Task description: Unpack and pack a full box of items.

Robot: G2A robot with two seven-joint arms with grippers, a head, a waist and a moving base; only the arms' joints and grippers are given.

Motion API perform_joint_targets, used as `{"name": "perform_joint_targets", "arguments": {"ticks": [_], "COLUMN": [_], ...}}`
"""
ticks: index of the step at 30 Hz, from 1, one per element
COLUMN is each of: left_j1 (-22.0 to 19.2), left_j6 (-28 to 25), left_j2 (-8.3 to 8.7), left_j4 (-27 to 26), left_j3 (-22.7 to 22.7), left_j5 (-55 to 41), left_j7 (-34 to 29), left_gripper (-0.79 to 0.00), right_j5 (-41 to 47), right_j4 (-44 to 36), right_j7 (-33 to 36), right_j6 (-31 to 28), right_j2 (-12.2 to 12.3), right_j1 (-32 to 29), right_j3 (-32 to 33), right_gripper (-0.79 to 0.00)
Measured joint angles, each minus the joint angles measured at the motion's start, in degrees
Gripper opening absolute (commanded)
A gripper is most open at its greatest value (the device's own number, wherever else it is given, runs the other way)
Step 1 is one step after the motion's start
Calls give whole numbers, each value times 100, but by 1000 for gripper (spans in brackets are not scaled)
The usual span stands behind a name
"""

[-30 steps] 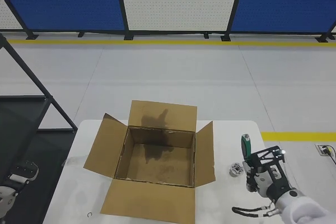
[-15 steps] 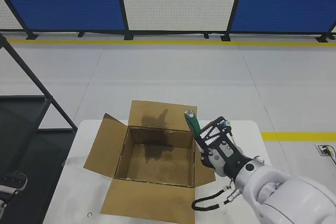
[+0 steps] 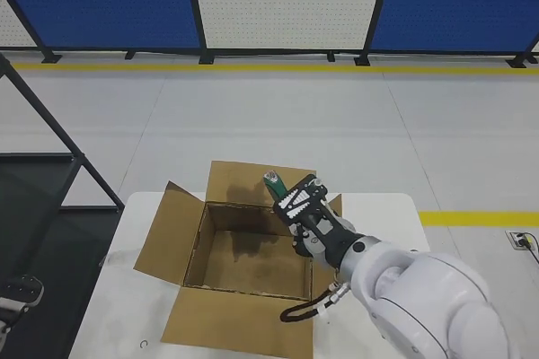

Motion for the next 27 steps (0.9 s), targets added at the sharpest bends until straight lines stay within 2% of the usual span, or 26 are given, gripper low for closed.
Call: {"name": "perform_joint_targets", "arguments": {"ticks": [5, 10, 20, 27], "left_j1": [0, 0, 0, 0], "left_j6": [0, 0, 0, 0], "left_j2": [0, 0, 0, 0], "left_j4": [0, 0, 0, 0], "left_j3": [0, 0, 0, 0], "left_j5": [0, 0, 0, 0], "left_j7": [0, 0, 0, 0], "left_gripper": [0, 0, 0, 0], "right_j5": [-21, -3, 615, 1092], "right_j4": [251, 1043, 3364, 4782], "right_j7": [-260, -419, -481, -850], "right_j6": [-99, -208, 60, 144], "right_j2": [-7, -152, -684, -1086], "right_j1": [-96, 439, 1832, 2161], "right_j3": [-91, -729, -1958, -2612], "right_gripper": [-785, -785, -785, -785]}}
